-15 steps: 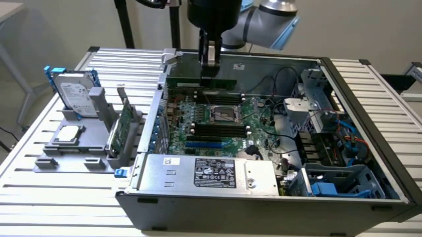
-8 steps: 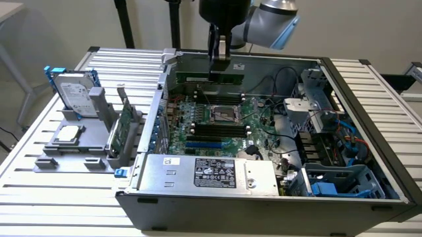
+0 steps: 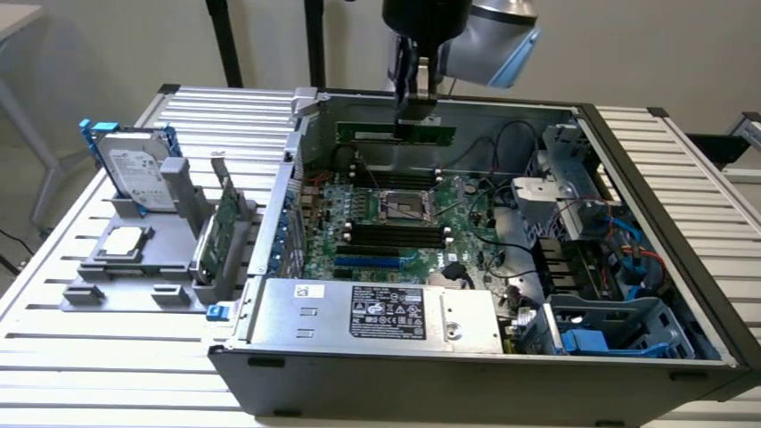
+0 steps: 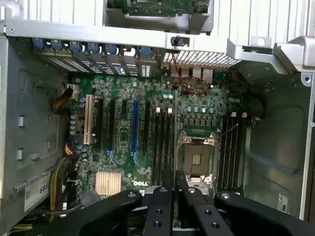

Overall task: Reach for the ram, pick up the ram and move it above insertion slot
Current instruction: 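Pick up the ram and move it above insertion slot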

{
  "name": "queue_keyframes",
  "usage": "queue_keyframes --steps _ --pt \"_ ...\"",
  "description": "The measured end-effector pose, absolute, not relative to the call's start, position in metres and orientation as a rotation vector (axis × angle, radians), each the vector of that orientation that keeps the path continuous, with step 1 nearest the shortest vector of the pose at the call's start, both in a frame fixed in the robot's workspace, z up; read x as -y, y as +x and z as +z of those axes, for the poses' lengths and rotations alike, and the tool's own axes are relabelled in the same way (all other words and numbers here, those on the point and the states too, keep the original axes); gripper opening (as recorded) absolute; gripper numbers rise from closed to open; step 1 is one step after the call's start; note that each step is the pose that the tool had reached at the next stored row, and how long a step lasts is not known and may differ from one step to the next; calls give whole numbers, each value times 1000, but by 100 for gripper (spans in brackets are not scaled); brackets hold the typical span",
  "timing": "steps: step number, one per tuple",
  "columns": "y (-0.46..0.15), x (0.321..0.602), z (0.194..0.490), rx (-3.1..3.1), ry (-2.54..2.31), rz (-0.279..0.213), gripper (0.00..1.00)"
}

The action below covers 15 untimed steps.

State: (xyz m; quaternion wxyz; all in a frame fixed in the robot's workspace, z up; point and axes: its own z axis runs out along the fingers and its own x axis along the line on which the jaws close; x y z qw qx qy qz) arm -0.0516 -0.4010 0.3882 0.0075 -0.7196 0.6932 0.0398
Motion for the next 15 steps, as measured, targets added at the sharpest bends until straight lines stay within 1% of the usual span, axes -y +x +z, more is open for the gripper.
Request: queue_keyframes --steps 8,15 --pt "-43 395 386 -2193 -2224 124 14" --pt "-43 395 386 -2195 -2222 124 14"
